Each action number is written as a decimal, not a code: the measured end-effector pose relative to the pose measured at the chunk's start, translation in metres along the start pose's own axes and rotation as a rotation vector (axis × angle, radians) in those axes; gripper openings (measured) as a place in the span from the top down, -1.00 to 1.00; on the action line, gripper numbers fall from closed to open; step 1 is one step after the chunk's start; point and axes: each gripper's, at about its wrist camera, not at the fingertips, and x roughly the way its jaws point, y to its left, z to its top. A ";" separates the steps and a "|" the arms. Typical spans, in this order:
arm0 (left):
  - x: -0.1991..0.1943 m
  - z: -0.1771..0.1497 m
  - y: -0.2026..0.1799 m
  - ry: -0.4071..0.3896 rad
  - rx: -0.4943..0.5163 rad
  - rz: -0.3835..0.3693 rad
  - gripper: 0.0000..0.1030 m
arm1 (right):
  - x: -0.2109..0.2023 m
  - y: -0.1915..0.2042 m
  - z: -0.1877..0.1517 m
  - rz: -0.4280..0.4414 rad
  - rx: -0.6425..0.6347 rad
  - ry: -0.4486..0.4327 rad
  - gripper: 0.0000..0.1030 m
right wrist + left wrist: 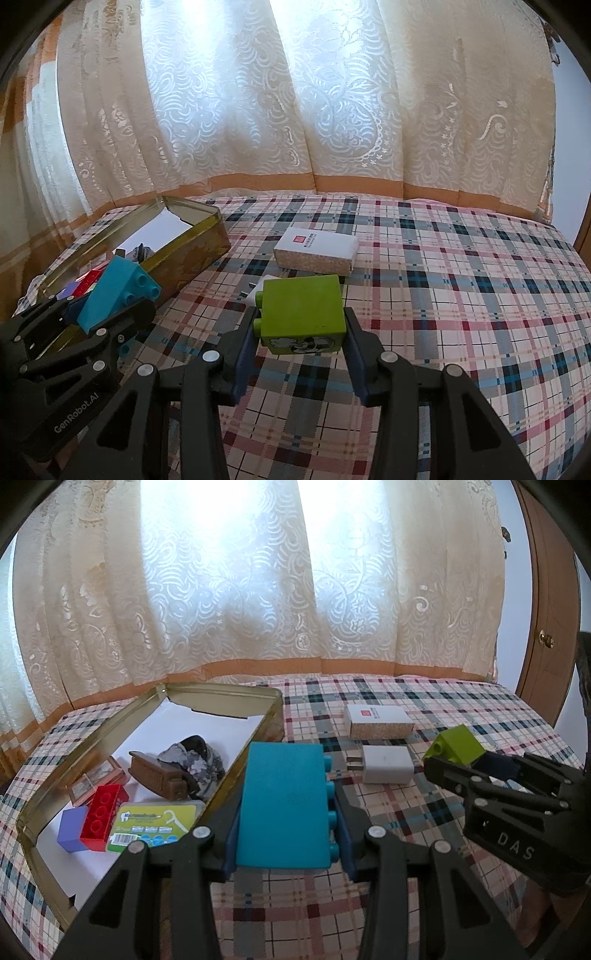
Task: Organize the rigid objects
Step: 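Lift the green cube with the right tool while the left tool lifts the teal block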
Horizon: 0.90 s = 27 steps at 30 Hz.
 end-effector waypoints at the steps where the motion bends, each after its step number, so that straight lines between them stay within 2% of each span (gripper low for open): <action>1: 0.000 0.000 0.000 -0.001 0.000 -0.001 0.19 | 0.000 0.000 0.000 0.001 -0.001 -0.001 0.10; 27: -0.011 -0.005 0.006 -0.022 -0.004 0.008 0.19 | -0.009 0.014 -0.005 0.031 -0.025 -0.026 0.10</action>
